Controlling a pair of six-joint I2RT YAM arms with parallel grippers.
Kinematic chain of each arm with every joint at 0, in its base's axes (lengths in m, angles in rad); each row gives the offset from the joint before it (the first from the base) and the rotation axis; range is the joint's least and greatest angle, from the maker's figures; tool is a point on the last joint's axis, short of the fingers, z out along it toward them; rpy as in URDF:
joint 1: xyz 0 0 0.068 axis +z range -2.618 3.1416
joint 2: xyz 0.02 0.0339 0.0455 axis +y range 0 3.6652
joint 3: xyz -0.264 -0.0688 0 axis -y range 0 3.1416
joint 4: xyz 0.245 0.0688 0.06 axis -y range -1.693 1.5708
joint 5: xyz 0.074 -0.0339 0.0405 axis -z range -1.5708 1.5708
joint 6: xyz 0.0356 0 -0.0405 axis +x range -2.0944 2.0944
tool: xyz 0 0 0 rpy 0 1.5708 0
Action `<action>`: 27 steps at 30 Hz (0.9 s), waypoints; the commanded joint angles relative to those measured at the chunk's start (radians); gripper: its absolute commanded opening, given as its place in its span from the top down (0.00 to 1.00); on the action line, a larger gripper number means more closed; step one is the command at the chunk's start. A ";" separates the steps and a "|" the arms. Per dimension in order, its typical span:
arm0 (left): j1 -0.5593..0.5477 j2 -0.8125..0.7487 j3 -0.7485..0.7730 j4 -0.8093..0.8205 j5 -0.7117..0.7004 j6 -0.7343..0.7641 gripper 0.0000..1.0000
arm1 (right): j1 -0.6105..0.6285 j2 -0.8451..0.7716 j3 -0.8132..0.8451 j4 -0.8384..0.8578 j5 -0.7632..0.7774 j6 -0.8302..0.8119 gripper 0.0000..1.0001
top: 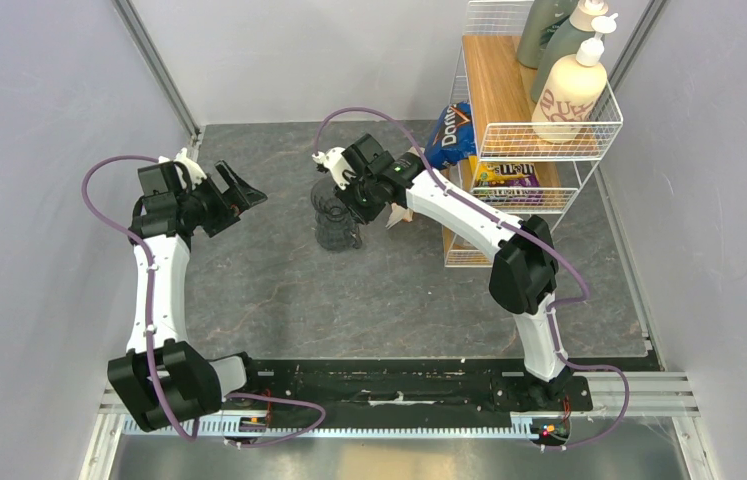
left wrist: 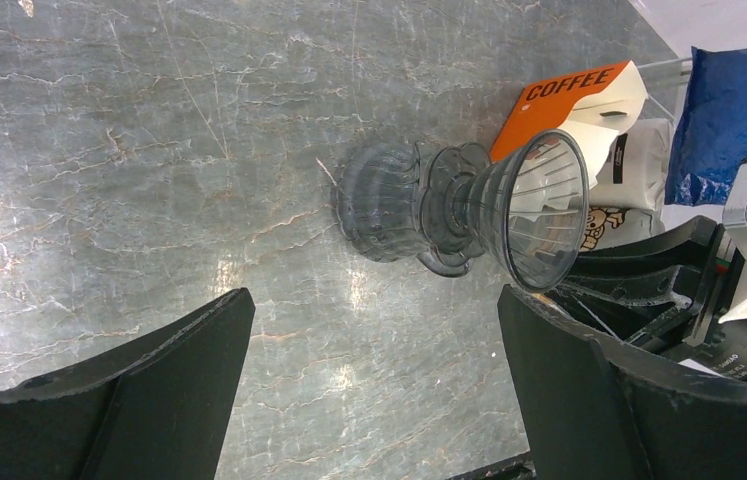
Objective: Place the coffee filter in the dripper
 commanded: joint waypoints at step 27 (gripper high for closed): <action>0.009 0.011 0.010 0.051 0.025 -0.034 0.00 | 0.006 0.015 0.062 0.000 -0.016 -0.018 0.88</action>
